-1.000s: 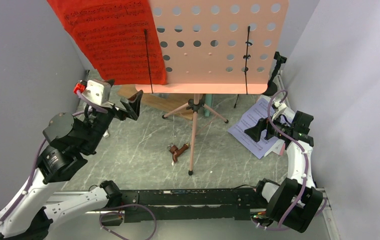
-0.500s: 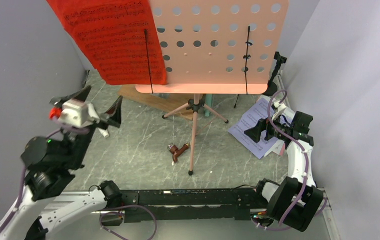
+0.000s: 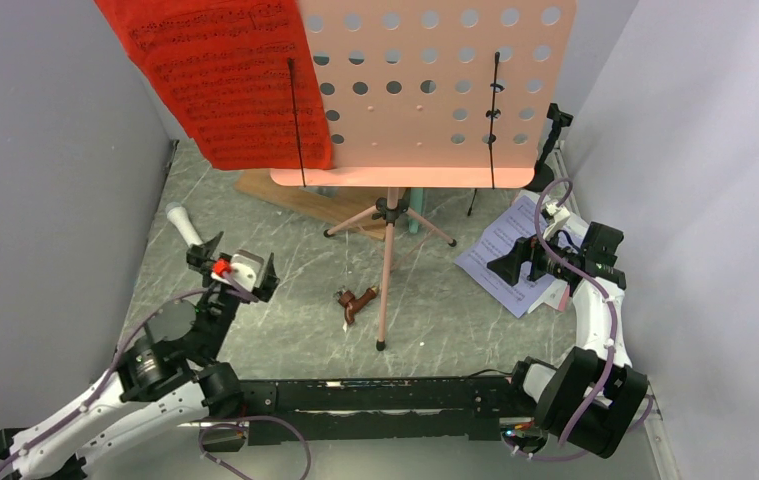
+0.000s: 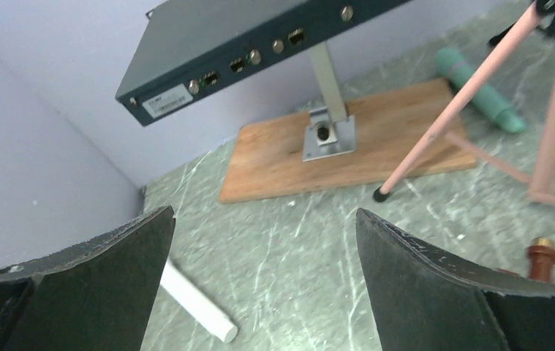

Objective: Pack up the instrument practice props
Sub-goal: Pick up the sheet music from the music stand.

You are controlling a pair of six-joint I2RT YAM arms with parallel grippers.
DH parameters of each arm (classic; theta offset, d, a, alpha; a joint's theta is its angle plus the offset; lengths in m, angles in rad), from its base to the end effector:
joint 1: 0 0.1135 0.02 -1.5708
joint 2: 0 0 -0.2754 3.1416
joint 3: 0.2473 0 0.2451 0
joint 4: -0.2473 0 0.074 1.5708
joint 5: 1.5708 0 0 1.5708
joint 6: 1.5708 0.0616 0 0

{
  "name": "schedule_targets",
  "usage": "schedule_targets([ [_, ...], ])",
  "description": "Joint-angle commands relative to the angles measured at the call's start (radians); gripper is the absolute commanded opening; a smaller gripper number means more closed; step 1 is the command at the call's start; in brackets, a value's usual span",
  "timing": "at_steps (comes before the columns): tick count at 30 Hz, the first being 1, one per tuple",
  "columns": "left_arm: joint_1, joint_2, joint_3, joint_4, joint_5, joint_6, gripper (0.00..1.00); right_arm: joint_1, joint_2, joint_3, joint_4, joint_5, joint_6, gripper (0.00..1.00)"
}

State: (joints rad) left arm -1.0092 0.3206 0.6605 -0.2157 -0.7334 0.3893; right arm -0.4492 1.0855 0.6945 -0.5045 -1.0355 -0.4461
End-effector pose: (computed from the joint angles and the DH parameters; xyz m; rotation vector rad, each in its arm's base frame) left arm 0.0783 -0.0470 0.3509 0.4213 1.4174 0.0275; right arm 0.2032 -0.0391 0.2397 -0.4001 2.0173 0.7290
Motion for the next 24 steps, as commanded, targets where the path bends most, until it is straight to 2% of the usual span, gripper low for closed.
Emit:
schedule_targets([
  [1,-0.004,0.009,-0.039,0.149,-0.110,0.112,0.99,0.000,-0.003,0.036,0.001,-0.046,-0.027,0.99],
  [4,0.008,0.145,-0.033,0.134,-0.128,0.137,0.99,0.000,-0.006,0.038,-0.004,-0.055,-0.029,0.99],
  [6,0.079,0.242,-0.029,0.108,-0.065,0.110,0.99,0.000,-0.009,0.040,-0.010,-0.058,-0.033,0.99],
  [8,0.256,0.333,-0.019,0.068,0.082,0.029,0.99,0.001,-0.013,0.043,-0.018,-0.061,-0.038,0.99],
  [10,0.526,0.416,-0.011,0.058,0.246,-0.074,1.00,-0.001,-0.020,0.044,-0.028,-0.062,-0.045,0.99],
  [11,0.625,0.445,-0.003,0.059,0.314,-0.118,1.00,-0.002,-0.023,0.045,-0.032,-0.063,-0.047,0.99],
  [13,0.748,0.480,0.015,0.059,0.393,-0.186,0.99,0.000,-0.031,0.046,-0.041,-0.067,-0.056,0.99],
  [18,0.916,0.516,0.025,0.046,0.451,-0.337,1.00,-0.002,-0.036,0.054,-0.053,-0.084,-0.062,0.99],
  [24,1.234,0.564,0.134,-0.084,0.638,-0.689,1.00,-0.002,-0.026,0.071,-0.103,-0.097,-0.096,0.99],
])
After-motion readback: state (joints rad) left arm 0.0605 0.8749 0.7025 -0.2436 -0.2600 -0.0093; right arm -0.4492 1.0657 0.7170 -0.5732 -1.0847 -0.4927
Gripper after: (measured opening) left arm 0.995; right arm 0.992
